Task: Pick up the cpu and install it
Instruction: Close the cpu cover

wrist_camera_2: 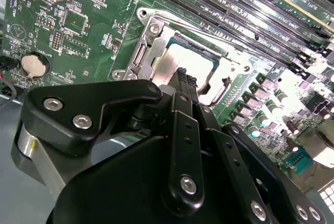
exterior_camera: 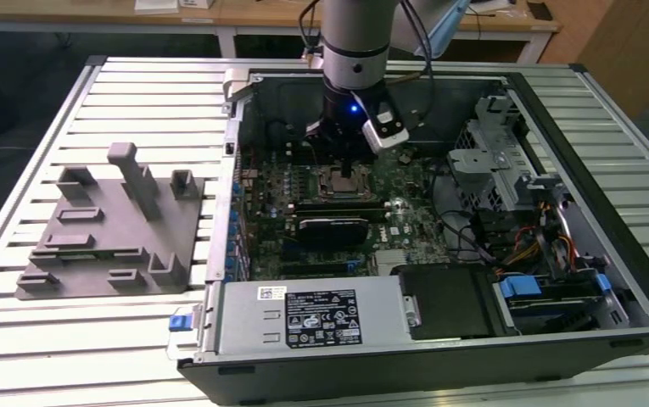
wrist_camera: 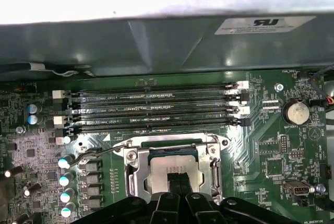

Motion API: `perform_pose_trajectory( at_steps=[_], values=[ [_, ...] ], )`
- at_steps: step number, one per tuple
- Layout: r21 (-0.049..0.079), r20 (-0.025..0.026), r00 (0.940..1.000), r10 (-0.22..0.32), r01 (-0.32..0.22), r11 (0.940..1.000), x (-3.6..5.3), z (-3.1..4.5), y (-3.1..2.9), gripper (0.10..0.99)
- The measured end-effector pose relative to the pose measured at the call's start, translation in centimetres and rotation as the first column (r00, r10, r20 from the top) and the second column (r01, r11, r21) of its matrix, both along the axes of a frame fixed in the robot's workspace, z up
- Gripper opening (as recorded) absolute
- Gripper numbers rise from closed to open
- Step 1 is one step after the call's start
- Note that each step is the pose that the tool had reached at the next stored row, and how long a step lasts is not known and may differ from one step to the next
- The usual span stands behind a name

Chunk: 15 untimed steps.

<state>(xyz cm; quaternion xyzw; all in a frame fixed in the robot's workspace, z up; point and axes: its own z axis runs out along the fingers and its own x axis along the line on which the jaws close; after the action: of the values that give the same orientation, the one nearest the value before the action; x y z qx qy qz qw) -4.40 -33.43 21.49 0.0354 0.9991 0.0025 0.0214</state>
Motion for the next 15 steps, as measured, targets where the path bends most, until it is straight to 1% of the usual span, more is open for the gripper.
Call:
perform_pose_trajectory(
  at_steps=[4, 10, 15],
  values=[
    [0.0, 0.0005, 1.0, 0.0, 0.0, 1.0, -0.25, -0.04, 0.0, 0.106],
    [0.0, 0.0027, 1.0, 0.0, 0.0, 1.0, -1.37, -0.16, 0.0, 0.106],
    [0.0, 0.0026, 1.0, 0.0, 0.0, 1.0, -1.82, -0.44, -0.01, 0.106]
  ],
)
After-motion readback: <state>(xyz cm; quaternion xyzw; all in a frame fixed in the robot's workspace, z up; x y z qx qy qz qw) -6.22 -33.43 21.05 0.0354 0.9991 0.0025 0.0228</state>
